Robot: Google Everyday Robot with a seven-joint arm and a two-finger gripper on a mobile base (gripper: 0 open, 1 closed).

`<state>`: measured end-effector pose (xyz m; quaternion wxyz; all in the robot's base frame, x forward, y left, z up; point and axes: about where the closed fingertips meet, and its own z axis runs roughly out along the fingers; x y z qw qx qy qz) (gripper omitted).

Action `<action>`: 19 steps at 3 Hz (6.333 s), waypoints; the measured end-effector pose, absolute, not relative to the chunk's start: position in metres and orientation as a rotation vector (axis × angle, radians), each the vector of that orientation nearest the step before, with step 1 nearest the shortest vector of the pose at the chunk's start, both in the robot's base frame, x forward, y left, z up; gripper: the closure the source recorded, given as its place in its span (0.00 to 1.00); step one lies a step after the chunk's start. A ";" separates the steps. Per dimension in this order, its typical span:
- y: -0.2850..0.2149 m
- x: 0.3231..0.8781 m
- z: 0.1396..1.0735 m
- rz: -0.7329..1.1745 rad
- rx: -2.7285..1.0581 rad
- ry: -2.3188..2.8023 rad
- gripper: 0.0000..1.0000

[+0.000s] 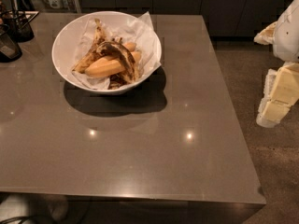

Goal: Pick banana from white bowl

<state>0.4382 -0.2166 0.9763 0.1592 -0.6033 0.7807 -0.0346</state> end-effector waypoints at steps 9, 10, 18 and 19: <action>-0.095 0.576 0.952 -0.168 -1.419 2.473 0.00; -0.076 0.583 0.954 -0.111 -1.401 2.442 0.00; 0.010 0.589 0.949 0.328 -1.566 2.360 0.00; 0.013 0.592 0.947 0.338 -1.568 2.366 0.00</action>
Offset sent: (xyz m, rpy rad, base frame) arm 0.0107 0.0190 0.0100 -0.0297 -0.0492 -0.0927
